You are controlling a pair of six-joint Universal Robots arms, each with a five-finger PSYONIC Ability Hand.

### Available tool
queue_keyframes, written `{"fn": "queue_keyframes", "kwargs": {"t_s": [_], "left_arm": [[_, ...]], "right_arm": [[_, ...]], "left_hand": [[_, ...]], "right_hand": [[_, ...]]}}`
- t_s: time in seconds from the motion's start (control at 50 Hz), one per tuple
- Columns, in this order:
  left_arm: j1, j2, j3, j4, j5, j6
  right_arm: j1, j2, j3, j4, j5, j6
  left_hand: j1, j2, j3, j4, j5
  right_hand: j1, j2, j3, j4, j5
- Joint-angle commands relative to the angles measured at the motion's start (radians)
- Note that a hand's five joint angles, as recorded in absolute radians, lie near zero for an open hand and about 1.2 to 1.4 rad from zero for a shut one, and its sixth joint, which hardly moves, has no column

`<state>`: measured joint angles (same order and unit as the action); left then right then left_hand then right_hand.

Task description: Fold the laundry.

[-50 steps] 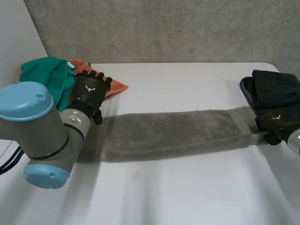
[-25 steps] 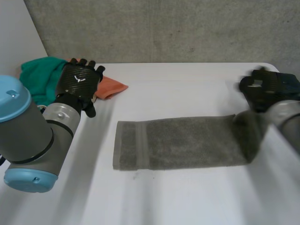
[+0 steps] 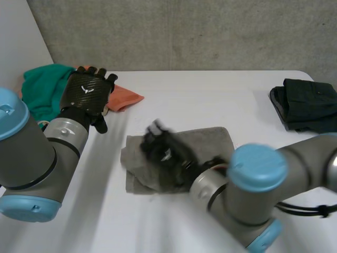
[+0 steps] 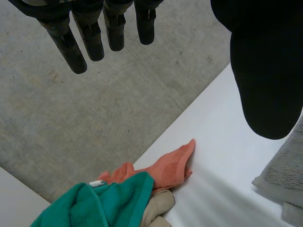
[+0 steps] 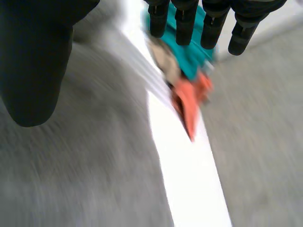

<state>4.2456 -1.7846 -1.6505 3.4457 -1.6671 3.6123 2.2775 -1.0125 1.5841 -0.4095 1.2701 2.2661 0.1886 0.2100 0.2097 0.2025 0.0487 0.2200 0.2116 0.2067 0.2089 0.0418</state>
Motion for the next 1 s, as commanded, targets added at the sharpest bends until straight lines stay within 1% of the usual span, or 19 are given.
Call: {"fn": "queue_keyframes", "kwargs": {"t_s": [0.02, 0.1, 0.18, 0.2, 0.26, 0.32, 0.38, 0.4, 0.46, 0.58, 0.66, 0.7, 0.72, 0.74, 0.76, 0.82, 0.88, 0.94, 1.0], "left_arm": [[-0.006, -0.001, 0.012, 0.001, 0.001, 0.0], [-0.009, -0.002, 0.008, 0.004, 0.001, 0.0], [-0.018, -0.009, 0.0, 0.004, 0.001, 0.0], [-0.019, -0.009, 0.0, 0.004, 0.0, 0.0], [-0.023, -0.009, -0.003, 0.003, 0.0, 0.0], [-0.026, -0.007, -0.006, 0.003, 0.0, 0.0], [-0.027, 0.004, -0.008, 0.003, 0.0, 0.002], [-0.027, 0.005, -0.008, 0.003, 0.0, 0.002], [-0.026, 0.016, -0.008, 0.001, -0.002, 0.002], [-0.023, 0.04, -0.017, 0.001, -0.003, -0.001], [-0.024, 0.04, -0.025, 0.001, -0.003, -0.001], [-0.026, 0.039, -0.025, 0.003, -0.003, -0.003], [-0.026, 0.039, -0.023, 0.003, -0.003, -0.006], [-0.027, 0.037, -0.017, 0.003, -0.005, -0.015], [-0.027, 0.036, -0.012, 0.003, -0.005, -0.023], [-0.029, 0.036, 0.004, 0.004, -0.005, -0.072], [-0.036, 0.034, 0.032, 0.003, -0.006, -0.119], [-0.067, 0.022, 0.073, -0.002, -0.006, -0.187], [-0.108, -0.012, 0.116, -0.005, -0.003, -0.242]], "right_arm": [[-0.176, -0.135, 0.094, 0.113, 0.069, 0.368], [-0.271, -0.123, 0.137, 0.225, 0.077, 0.348], [-0.381, -0.081, 0.154, 0.262, 0.098, 0.236], [-0.406, -0.078, 0.151, 0.259, 0.112, 0.204], [-0.418, -0.077, 0.133, 0.232, 0.136, 0.175], [-0.386, -0.084, 0.105, 0.17, 0.152, 0.181], [-0.305, -0.124, 0.068, 0.095, 0.17, 0.208], [-0.255, -0.159, 0.044, 0.074, 0.164, 0.225], [-0.184, -0.176, 0.019, 0.063, 0.149, 0.234], [0.065, -0.023, -0.067, 0.072, 0.095, 0.202], [0.143, 0.06, -0.09, 0.081, 0.071, 0.176], [0.142, 0.074, -0.098, 0.092, 0.075, 0.178], [0.14, 0.072, -0.102, 0.1, 0.081, 0.187], [0.14, 0.069, -0.102, 0.101, 0.086, 0.199], [0.136, 0.065, -0.102, 0.101, 0.091, 0.217], [0.103, 0.006, -0.09, 0.093, 0.109, 0.344], [-0.005, -0.106, -0.078, 0.113, 0.123, 0.518], [-0.102, -0.17, -0.049, 0.141, 0.124, 0.669], [-0.153, -0.189, -0.045, 0.196, 0.127, 0.746]], "left_hand": [[-0.013, -0.035, -0.034, -0.027, -0.048], [-0.014, -0.035, -0.035, -0.028, -0.049], [-0.014, -0.035, -0.035, -0.028, -0.049], [-0.014, -0.035, -0.035, -0.028, -0.049], [-0.014, -0.035, -0.035, -0.028, -0.049], [-0.014, -0.035, -0.035, -0.028, -0.049], [-0.014, -0.035, -0.035, -0.028, -0.049], [-0.014, -0.035, -0.035, -0.028, -0.049], [-0.014, -0.035, -0.035, -0.028, -0.049], [-0.014, -0.035, -0.035, -0.028, -0.049], [-0.014, -0.035, -0.035, -0.028, -0.049], [-0.014, -0.035, -0.035, -0.028, -0.049], [-0.014, -0.035, -0.035, -0.028, -0.049], [-0.014, -0.035, -0.035, -0.028, -0.049], [-0.014, -0.035, -0.035, -0.028, -0.049], [-0.014, -0.035, -0.035, -0.028, -0.049], [-0.014, -0.035, -0.035, -0.028, -0.049], [-0.013, -0.035, -0.034, -0.027, -0.048], [-0.013, -0.035, -0.034, -0.027, -0.048]], "right_hand": [[-0.045, -0.037, -0.032, -0.034, -0.042], [-0.045, -0.037, -0.032, -0.034, -0.042], [0.814, 0.822, 0.827, 0.825, 0.818], [1.173, 1.181, 1.186, 1.184, 1.176], [1.176, 1.185, 1.19, 1.187, 1.18], [1.176, 1.185, 1.19, 1.187, 1.18], [1.176, 1.185, 1.19, 1.187, 1.18], [1.176, 1.185, 1.19, 1.187, 1.18], [1.176, 1.185, 1.19, 1.187, 1.18], [1.176, 1.185, 1.19, 1.187, 1.18], [1.176, 1.185, 1.19, 1.187, 1.18], [1.176, 1.185, 1.19, 1.187, 1.18], [0.625, 0.633, 0.638, 0.636, 0.629], [0.245, 0.253, 0.258, 0.256, 0.248], [-0.045, -0.037, -0.032, -0.034, -0.042], [-0.045, -0.037, -0.032, -0.034, -0.042], [-0.045, -0.037, -0.032, -0.034, -0.042], [-0.045, -0.037, -0.032, -0.034, -0.042], [-0.045, -0.037, -0.032, -0.034, -0.042]]}}
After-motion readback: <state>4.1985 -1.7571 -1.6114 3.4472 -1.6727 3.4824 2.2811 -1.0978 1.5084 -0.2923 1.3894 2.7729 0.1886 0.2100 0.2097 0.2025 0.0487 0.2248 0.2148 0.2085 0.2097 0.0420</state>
